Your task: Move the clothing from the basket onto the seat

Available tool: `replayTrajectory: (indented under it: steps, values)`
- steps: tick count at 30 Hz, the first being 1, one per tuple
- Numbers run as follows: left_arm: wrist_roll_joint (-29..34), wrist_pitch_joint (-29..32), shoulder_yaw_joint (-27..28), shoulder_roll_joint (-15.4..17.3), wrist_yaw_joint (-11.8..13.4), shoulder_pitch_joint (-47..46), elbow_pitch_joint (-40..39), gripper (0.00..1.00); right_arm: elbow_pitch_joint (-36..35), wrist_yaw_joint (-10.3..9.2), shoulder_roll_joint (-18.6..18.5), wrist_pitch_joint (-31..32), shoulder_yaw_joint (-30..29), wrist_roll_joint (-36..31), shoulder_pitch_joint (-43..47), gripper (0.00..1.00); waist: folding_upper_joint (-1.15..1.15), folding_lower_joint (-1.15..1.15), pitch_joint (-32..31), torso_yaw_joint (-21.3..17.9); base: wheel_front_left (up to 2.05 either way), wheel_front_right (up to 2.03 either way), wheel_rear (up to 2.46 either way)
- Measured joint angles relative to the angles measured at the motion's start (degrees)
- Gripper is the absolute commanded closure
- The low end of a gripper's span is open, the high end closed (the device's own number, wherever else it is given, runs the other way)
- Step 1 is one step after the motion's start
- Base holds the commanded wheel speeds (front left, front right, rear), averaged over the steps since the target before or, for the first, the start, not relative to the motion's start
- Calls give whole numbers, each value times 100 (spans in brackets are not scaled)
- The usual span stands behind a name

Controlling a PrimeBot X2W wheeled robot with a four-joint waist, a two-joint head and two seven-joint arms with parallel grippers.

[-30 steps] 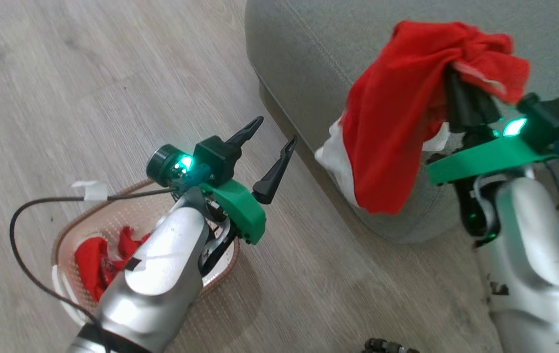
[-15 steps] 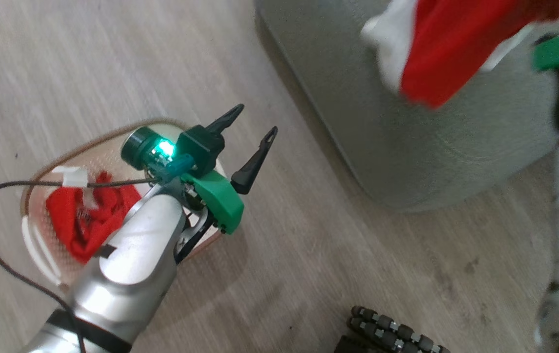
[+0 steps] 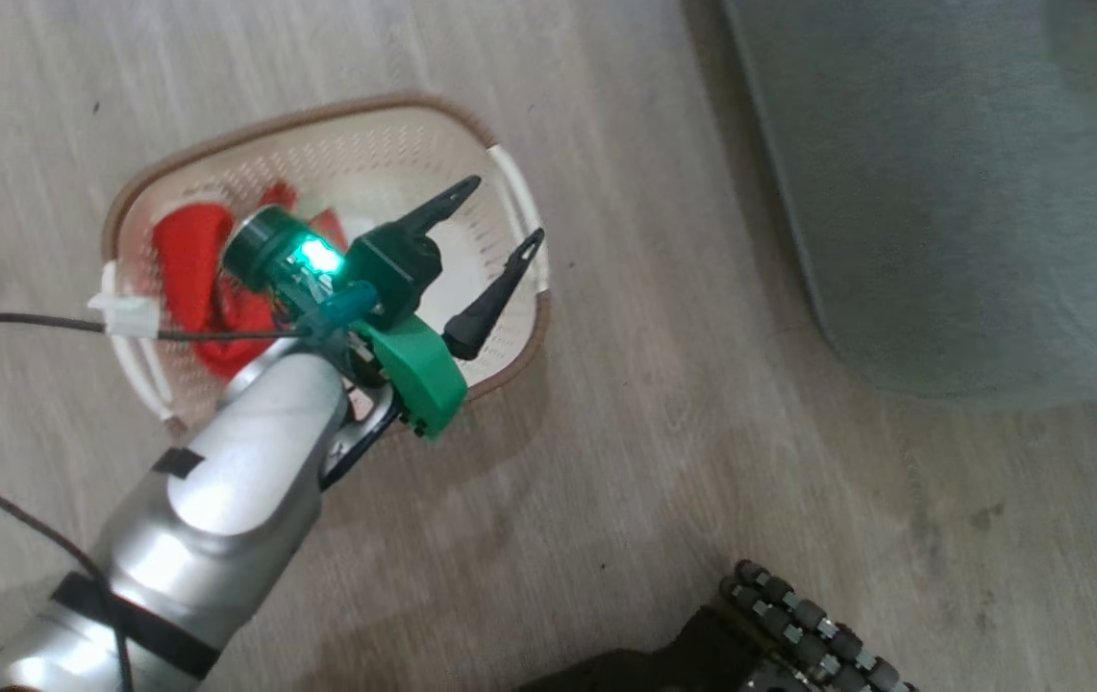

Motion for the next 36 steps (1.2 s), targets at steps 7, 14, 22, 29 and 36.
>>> replayTrajectory:
  steps: [7, 14, 22, 29, 36]
  values:
    - [-98, 0, 2, 233, 0, -17, -94, 0, 502, 0, -222, 1, -1105, -397, -225, 100, 0, 0, 474, 380, 0, 0, 0]
    - [-156, 0, 7, 411, 0, -15, -177, 0, 932, 0, -247, 12, -2121, -853, 96, 100, 0, 0, 834, 576, 0, 0, 0]
    - [-208, 0, 31, 464, 0, -11, -213, 0, 1402, 0, 151, 3, -2091, -845, 838, 0, 0, 0, 820, 594, 0, 0, 0]
    - [-215, 0, 157, 307, 0, 41, -168, 0, 765, 0, 358, 2, -1310, -216, 1930, 0, 0, -2, 380, 582, 0, 0, 0]
    - [-257, 0, 530, 9, 0, 428, 31, 0, 113, 0, 564, 2, -623, 276, 3104, 0, 0, -2, -240, 617, 0, 0, 0]
